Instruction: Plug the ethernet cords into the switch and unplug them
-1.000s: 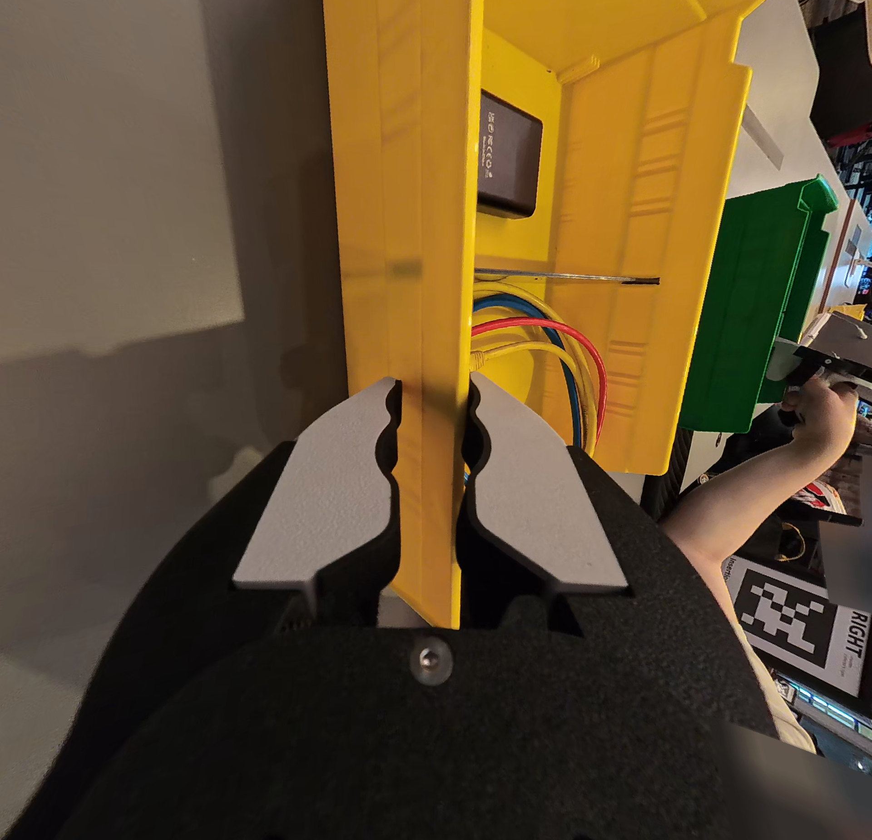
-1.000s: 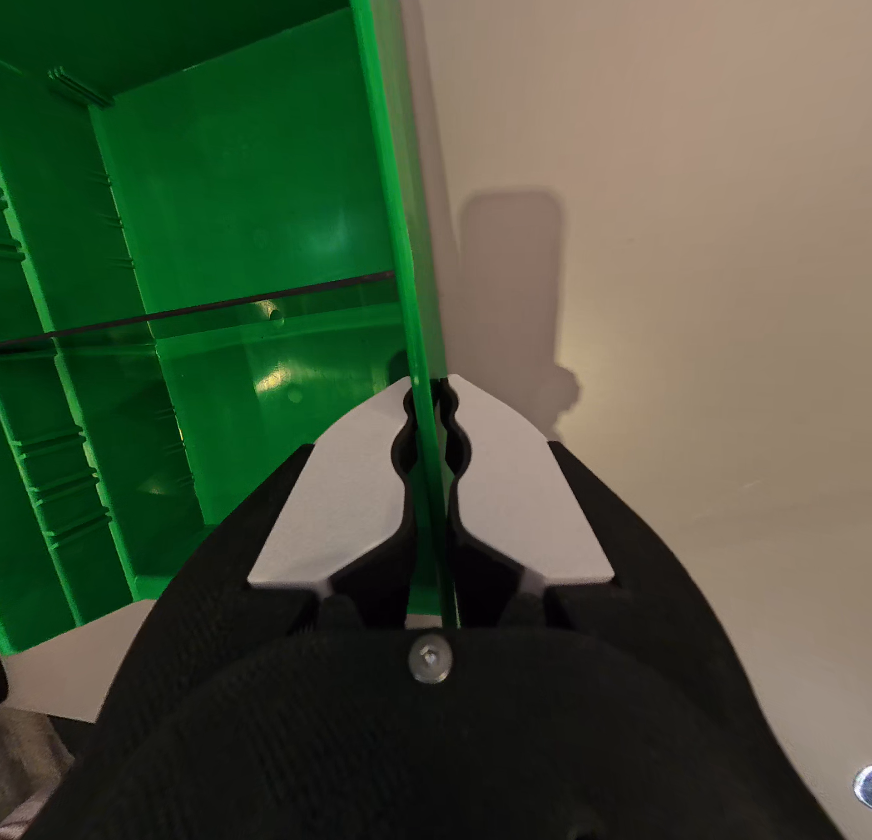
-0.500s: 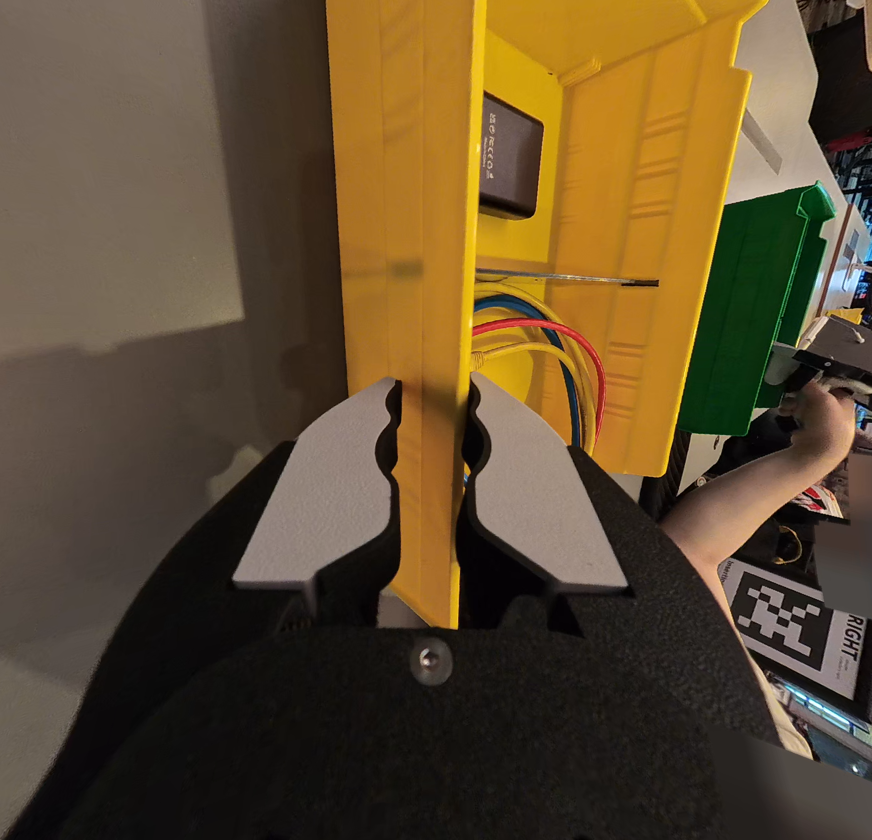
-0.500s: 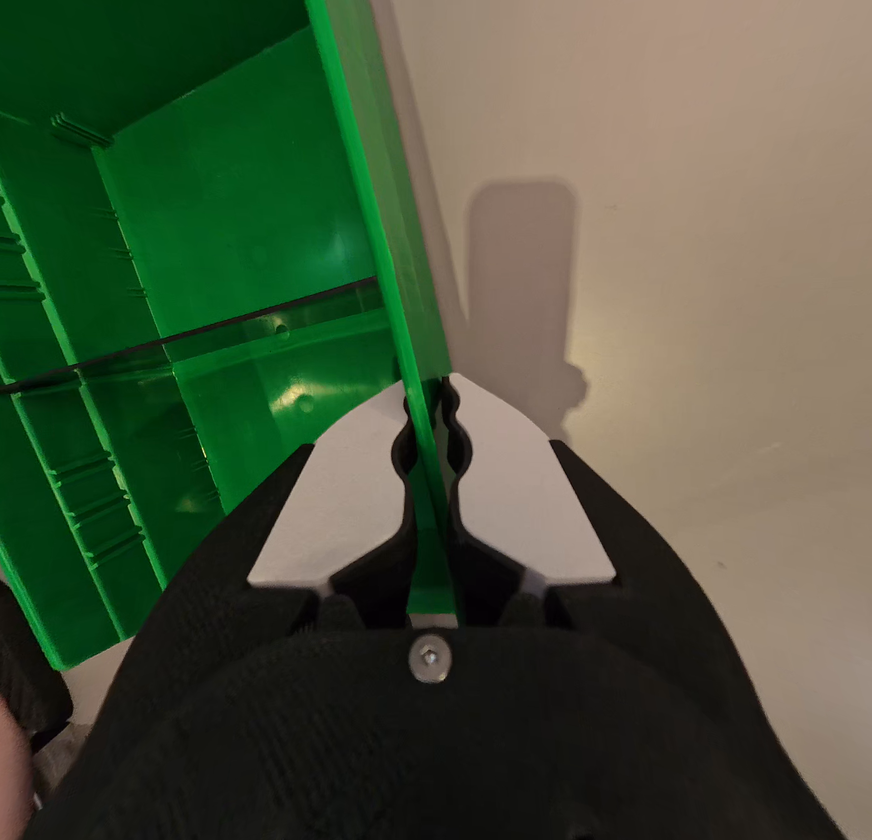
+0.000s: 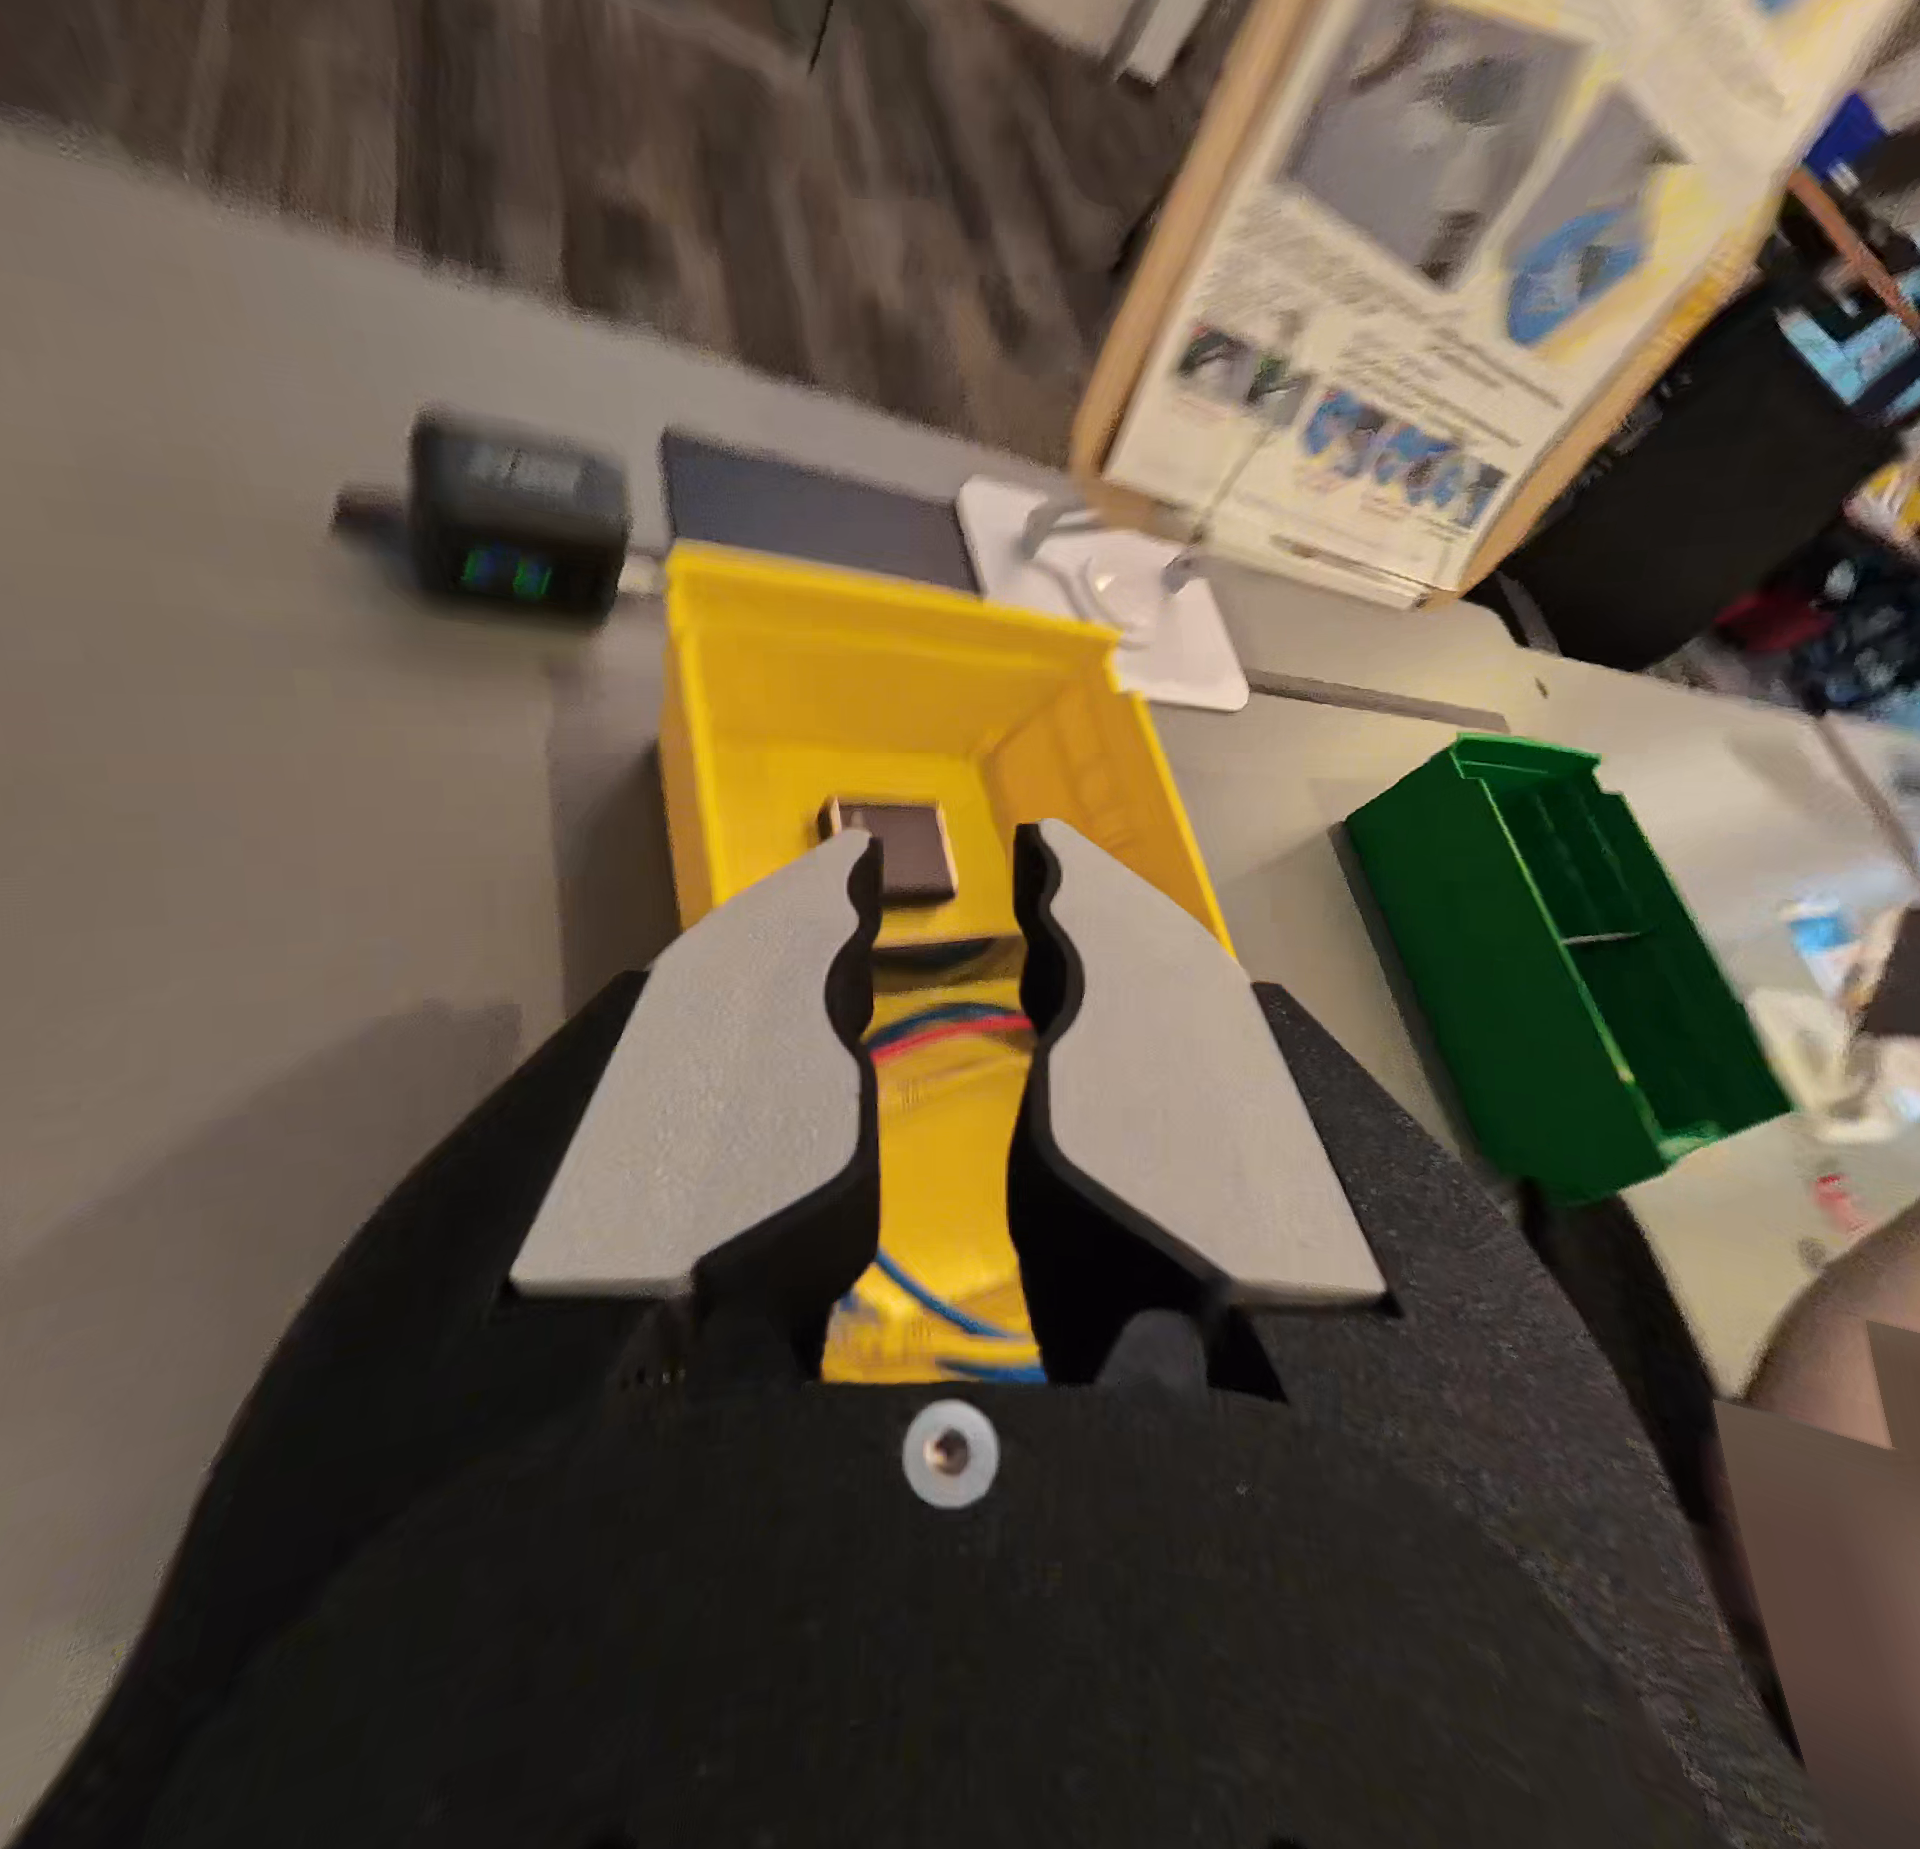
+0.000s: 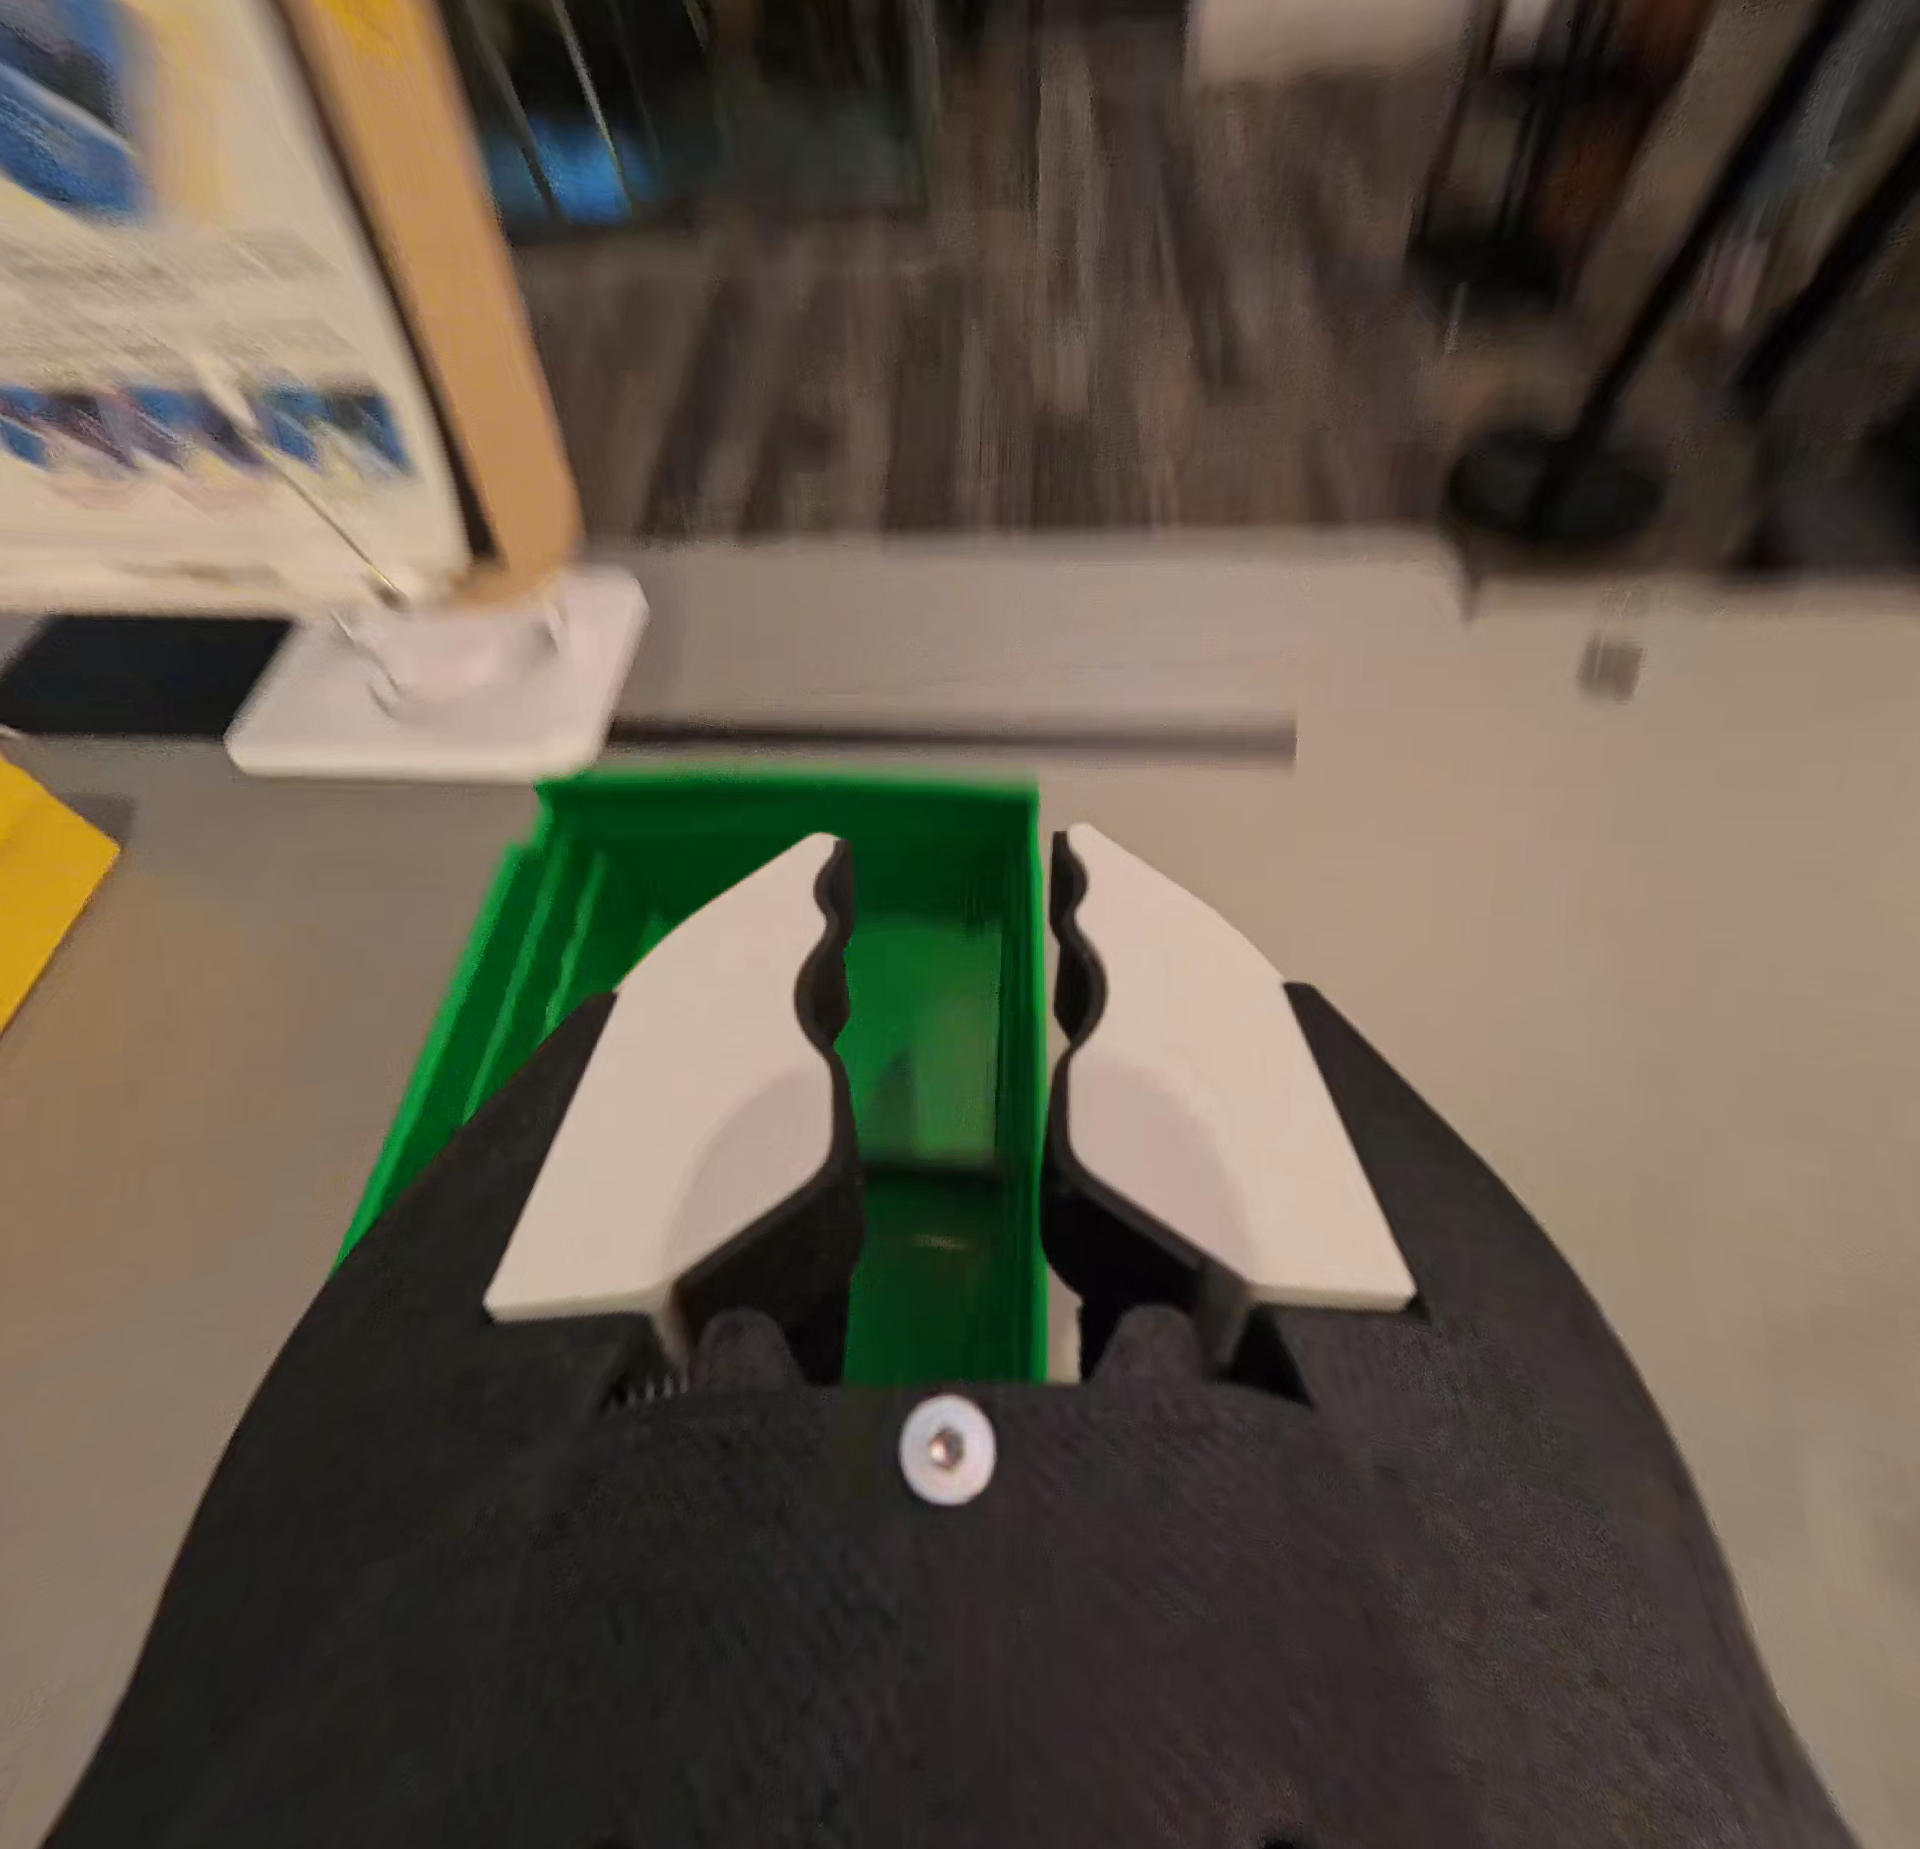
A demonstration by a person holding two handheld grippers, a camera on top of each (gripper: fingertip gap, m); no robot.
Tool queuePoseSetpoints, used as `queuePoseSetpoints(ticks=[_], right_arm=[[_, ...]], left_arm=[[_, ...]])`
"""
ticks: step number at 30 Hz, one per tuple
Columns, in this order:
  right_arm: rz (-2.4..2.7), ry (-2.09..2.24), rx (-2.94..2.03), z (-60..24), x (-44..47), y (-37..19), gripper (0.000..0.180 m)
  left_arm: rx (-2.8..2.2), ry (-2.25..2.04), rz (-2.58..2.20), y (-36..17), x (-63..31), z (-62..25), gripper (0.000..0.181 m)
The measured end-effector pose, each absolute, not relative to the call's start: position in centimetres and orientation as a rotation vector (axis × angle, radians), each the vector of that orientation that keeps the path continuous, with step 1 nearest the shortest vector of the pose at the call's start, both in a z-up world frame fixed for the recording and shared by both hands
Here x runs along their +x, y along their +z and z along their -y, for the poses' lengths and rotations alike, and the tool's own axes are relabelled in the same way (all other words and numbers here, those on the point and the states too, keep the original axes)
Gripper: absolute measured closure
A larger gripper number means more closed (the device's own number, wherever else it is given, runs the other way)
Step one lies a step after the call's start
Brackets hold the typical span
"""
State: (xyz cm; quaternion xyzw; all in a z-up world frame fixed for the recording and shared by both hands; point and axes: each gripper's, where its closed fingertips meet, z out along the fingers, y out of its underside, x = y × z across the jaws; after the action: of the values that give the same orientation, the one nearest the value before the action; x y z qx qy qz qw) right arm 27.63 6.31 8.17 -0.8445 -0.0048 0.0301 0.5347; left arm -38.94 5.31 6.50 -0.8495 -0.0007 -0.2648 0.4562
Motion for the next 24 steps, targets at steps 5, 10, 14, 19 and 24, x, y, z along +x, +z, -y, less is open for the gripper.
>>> queuePoseSetpoints(ticks=[5,10,14,19,24], right_arm=[[0.360,0.039,-1.469,-6.1,20.9,13.6,0.126],[0.477,0.053,-1.565,-7.6,20.2,10.4,0.126],[0.492,0.200,-1.578,-8.1,19.6,9.5,0.126],[0.512,0.287,-1.514,-8.4,18.6,10.0,0.126],[0.525,0.253,-1.540,-8.8,18.5,9.7,0.126]], left_arm=[[-1.952,-0.279,-0.573,5.9,-32.6,-8.8,0.142],[-1.934,-0.134,-0.910,0.9,-26.8,-11.2,0.141],[-1.909,-0.089,-1.226,-0.7,-23.6,-13.6,0.147],[-2.051,0.036,-1.724,-4.6,-26.1,-13.5,0.139],[-2.095,0.126,-2.010,-8.4,-28.4,-13.2,0.130]])
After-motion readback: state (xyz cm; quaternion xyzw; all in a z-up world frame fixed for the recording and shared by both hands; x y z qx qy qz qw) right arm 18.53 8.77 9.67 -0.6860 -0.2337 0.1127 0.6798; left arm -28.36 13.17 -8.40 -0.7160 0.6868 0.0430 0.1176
